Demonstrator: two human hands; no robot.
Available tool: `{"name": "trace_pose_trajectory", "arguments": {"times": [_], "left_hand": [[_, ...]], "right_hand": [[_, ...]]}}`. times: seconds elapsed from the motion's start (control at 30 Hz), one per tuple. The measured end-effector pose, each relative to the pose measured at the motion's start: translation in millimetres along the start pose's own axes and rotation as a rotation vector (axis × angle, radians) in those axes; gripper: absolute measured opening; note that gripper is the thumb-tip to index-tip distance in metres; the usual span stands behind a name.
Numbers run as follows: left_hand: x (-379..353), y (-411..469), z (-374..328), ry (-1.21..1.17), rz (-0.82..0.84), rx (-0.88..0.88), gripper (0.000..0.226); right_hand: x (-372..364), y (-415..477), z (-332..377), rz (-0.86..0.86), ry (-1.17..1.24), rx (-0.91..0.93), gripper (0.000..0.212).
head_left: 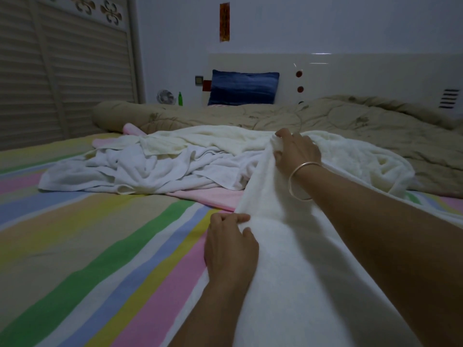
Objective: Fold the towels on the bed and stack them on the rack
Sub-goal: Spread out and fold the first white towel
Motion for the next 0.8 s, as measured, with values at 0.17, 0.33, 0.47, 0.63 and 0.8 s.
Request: {"name": "trace_pose_trajectory", "arguments": {"times": [0.17, 0.33, 0.47, 0.63, 0.8], "left_hand": [[-3, 0, 1, 0.060, 0.020, -0.006, 0.029], [-7, -1, 1, 0.122, 0.011, -0.049, 0.031], [-11, -1, 10, 0.124, -0.005, -0.119, 0.036], [22, -19, -29, -0.021, -0.204, -0.349, 0.030], [63, -67, 0, -0.626, -0.163, 0.264, 0.027]], "right_hand": [[12, 7, -8, -0.012, 0.094, 0.034, 0.033], [27, 3, -3, -0.046, 0.224, 0.134, 0.032], [52, -16, 1, -0.069, 0.327, 0.169, 0.029], [82, -97, 23, 0.055, 0.161, 0.368, 0.037], [107, -213, 54, 0.158, 0.134, 0.478, 0.036]]}}
Point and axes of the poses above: each hand's wrist, its own y-axis towards the middle knuckle, its own x-axis out of the back of the hand, z = x × y, the point moved 9 cm from there along y, towards the middle knuckle, and after that the axes turned 14 degrees about -y, right-handed, at the moved point
